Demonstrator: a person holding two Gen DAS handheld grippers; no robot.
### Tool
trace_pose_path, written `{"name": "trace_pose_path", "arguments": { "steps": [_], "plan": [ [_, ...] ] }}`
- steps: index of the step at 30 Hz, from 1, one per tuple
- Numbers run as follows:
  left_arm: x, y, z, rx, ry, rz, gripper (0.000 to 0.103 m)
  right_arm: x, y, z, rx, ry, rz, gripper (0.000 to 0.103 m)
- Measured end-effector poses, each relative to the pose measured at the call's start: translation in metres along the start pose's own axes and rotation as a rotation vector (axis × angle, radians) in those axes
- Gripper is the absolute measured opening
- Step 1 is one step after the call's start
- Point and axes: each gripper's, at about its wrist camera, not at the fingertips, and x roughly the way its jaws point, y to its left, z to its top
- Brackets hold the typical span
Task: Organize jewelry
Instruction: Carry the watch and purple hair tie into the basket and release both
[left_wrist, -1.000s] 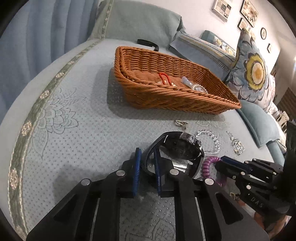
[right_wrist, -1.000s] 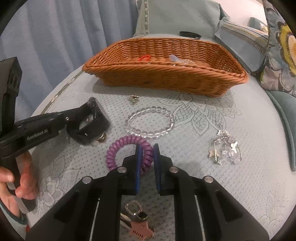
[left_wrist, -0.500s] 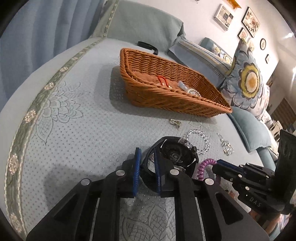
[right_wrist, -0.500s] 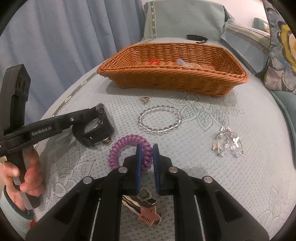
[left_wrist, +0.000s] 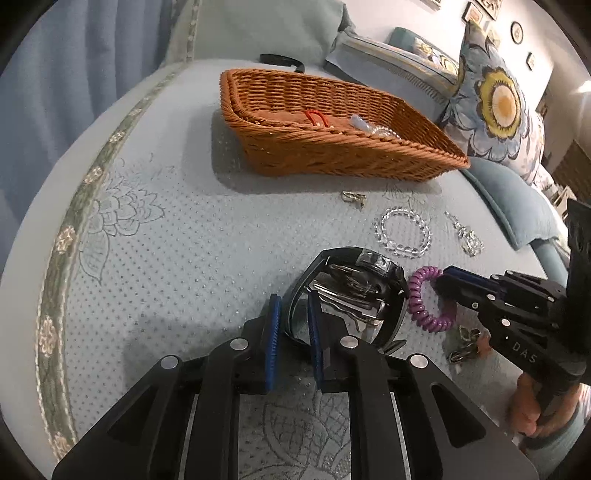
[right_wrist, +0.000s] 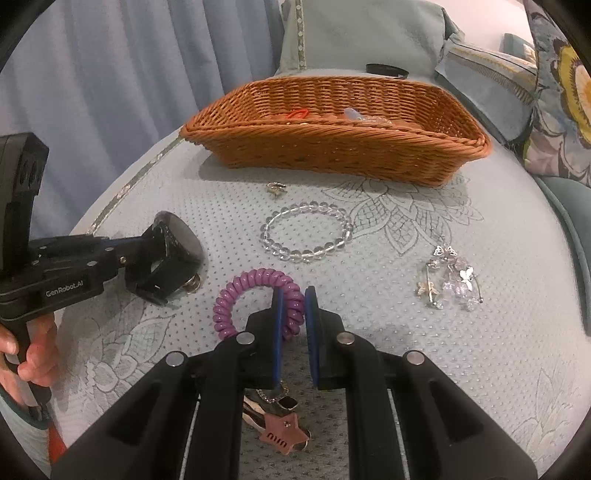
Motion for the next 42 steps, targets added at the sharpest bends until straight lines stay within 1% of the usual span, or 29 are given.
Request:
{"name": "trace_pose_path", "arguments": {
  "steps": [4, 6, 11, 13, 16, 19, 21, 25, 31, 33, 37, 39, 42],
  "plan": [
    [0.0, -0.007, -0.001, 0.029, -0.018, 0.047, 0.012, 0.004, 0.009, 0.0, -0.043, 0.006, -0.048, 0.011],
    [-0.001, -0.009, -0.001, 0.031, -0.026, 0.056, 0.012, 0.004, 0.012, -0.001, -0.057, 0.007, -0.061, 0.011],
    [-0.004, -0.008, 0.0, 0.014, -0.046, 0.043, 0.011, 0.006, 0.017, -0.001, -0.086, 0.004, -0.088, 0.011],
    [-0.007, -0.007, 0.001, 0.008, -0.058, 0.026, 0.011, 0.004, 0.02, -0.002, -0.098, -0.007, -0.099, 0.01],
    [-0.015, -0.008, 0.002, 0.018, -0.08, -0.009, 0.011, 0.0, 0.015, -0.001, -0.071, -0.027, -0.071, 0.009],
    [-0.025, -0.008, 0.005, 0.005, -0.121, -0.047, 0.011, -0.014, 0.006, 0.002, -0.019, -0.089, 0.0, 0.009],
    [-0.031, -0.008, 0.006, 0.002, -0.152, -0.055, 0.011, -0.023, 0.004, 0.004, -0.006, -0.128, 0.034, 0.009],
    [-0.041, -0.008, 0.008, -0.014, -0.204, -0.092, 0.011, -0.04, 0.005, 0.006, -0.004, -0.208, 0.054, 0.009],
    [-0.064, -0.014, 0.014, -0.021, -0.296, -0.131, 0.011, -0.063, 0.0, 0.01, 0.024, -0.293, 0.053, 0.009],
    [-0.073, -0.017, 0.02, -0.028, -0.333, -0.134, 0.011, -0.071, -0.007, 0.016, 0.041, -0.323, 0.047, 0.009],
    [-0.083, -0.019, 0.042, -0.057, -0.378, -0.124, 0.011, -0.089, -0.022, 0.038, 0.077, -0.385, 0.02, 0.009],
    [-0.083, -0.018, 0.057, -0.074, -0.39, -0.122, 0.011, -0.093, -0.033, 0.056, 0.1, -0.407, -0.001, 0.009],
    [-0.071, -0.018, 0.089, -0.095, -0.391, -0.109, 0.011, -0.093, -0.046, 0.088, 0.118, -0.417, -0.035, 0.009]
  ]
}}
